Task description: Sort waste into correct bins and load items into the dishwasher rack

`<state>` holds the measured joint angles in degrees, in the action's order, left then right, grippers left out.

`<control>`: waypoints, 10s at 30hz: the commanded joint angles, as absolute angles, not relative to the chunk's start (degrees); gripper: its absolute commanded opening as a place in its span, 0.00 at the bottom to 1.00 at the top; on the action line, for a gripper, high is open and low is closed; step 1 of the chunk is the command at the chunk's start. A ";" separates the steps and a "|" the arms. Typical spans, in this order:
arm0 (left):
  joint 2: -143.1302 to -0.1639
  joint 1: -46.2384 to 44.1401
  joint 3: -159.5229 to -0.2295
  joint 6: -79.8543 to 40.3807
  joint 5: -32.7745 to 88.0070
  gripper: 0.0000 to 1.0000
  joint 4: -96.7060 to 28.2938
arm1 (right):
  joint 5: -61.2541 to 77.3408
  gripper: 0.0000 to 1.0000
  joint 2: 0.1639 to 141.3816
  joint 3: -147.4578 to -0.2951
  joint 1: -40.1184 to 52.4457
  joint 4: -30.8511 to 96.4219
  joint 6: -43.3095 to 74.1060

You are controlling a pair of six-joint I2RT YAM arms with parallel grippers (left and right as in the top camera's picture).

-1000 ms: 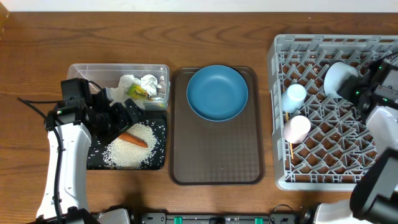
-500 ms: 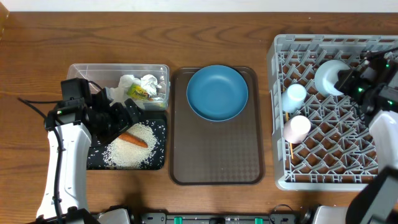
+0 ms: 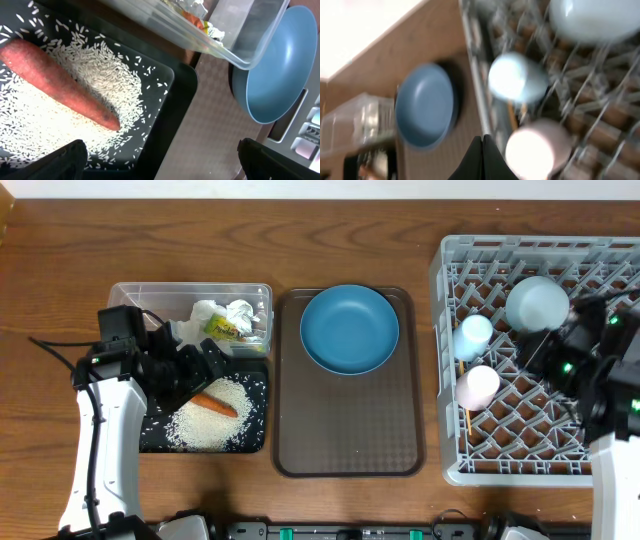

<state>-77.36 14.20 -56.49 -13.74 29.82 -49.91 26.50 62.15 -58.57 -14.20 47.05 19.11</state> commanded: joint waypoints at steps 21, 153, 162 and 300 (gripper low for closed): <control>-77.47 14.46 -56.27 -14.20 29.93 0.99 -50.11 | 7.70 0.07 65.43 -58.74 25.87 44.64 26.17; -77.45 14.46 -56.27 -14.20 29.93 0.99 -50.11 | 87.92 0.01 62.98 -59.11 -36.80 51.37 -21.15; -77.45 14.46 -56.27 -14.20 29.93 0.99 -50.11 | 89.41 0.01 74.37 -59.07 -37.43 53.04 -24.53; -77.47 14.46 -56.27 -14.20 29.93 0.99 -50.11 | 18.81 0.99 79.29 -59.66 -2.81 49.93 0.34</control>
<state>-77.36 14.20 -56.49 -13.74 29.82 -49.93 19.25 79.75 -58.98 -3.20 49.89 0.99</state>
